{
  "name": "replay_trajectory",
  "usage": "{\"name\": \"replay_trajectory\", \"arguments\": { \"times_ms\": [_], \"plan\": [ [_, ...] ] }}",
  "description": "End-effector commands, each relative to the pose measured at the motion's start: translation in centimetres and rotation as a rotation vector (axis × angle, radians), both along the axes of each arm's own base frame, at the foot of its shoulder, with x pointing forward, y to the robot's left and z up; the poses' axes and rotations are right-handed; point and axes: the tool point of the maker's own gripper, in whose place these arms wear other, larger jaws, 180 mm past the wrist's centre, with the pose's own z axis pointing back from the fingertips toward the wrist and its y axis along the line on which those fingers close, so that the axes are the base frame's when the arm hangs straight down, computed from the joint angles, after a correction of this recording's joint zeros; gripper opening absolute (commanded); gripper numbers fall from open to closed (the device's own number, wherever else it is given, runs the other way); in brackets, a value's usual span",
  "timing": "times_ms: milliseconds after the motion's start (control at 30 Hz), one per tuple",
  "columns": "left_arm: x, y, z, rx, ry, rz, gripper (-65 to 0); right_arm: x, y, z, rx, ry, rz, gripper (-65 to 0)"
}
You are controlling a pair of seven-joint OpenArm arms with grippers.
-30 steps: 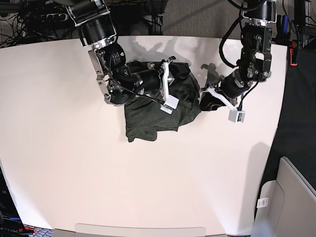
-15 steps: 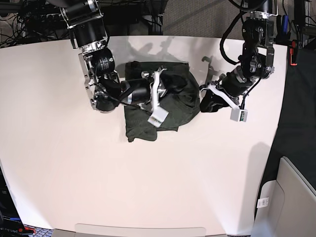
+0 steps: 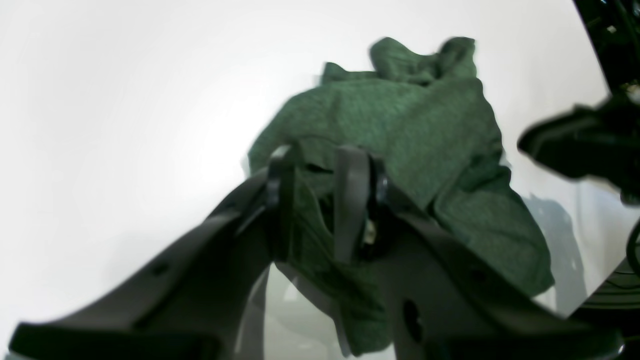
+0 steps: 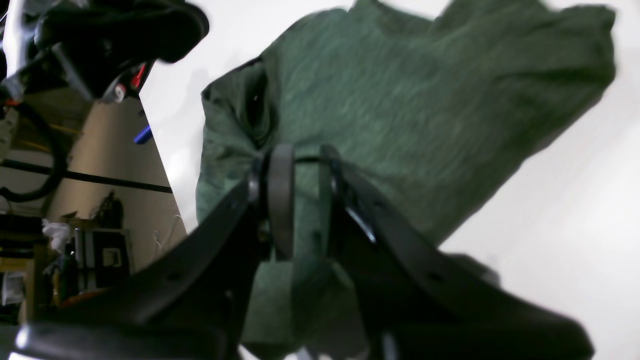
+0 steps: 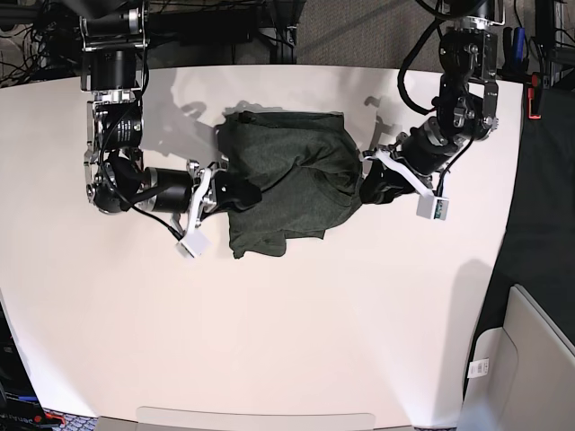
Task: Fold the T-shirt properly
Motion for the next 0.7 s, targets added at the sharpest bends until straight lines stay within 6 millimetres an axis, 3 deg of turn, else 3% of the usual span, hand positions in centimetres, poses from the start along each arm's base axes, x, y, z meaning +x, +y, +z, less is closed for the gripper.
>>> {"name": "replay_trajectory", "arguments": {
  "times_ms": [0,133,433,667],
  "plan": [
    [0.6,-0.6,1.3,-0.029,-0.044,0.002,-52.8,1.5,0.2,1.7,0.026,-0.057,-0.011,-57.8],
    [-0.1,-2.1,1.5,-0.048,-0.044,-0.028,-52.8,3.1,-0.1,1.6,-0.025,-0.092,-0.04,-57.9],
    [-2.3,-5.5,2.7,-0.072,-0.065,-0.123,-52.8,5.5,2.9,1.8,-0.068,-0.106,-0.026,-58.0],
    [-4.5,-8.6,2.0,-0.098,-0.026,-0.21,-52.8,5.4,6.1,0.7,-0.111,-0.088,0.026,-58.1]
  ]
}}
